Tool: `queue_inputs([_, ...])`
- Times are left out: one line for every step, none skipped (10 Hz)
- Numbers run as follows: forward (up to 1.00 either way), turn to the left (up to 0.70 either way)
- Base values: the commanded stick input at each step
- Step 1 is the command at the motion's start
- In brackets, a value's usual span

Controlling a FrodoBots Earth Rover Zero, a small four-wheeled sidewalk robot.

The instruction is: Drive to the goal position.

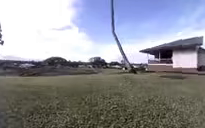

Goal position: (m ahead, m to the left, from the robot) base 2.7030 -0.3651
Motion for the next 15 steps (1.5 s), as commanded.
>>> queue_inputs([1.00, 0.00])
queue_inputs([1.00, 0.00])
queue_inputs([1.00, 0.00])
queue_inputs([1.00, 0.00])
queue_inputs([1.00, 0.00])
queue_inputs([1.00, 0.00])
queue_inputs([1.00, 0.00])
queue_inputs([1.00, 0.00])
queue_inputs([1.00, 0.00])
queue_inputs([1.00, 0.00])
queue_inputs([1.00, 0.00])
queue_inputs([1.00, 0.00])
queue_inputs([1.00, 0.00])
queue_inputs([1.00, 0.00])
queue_inputs([1.00, 0.00])
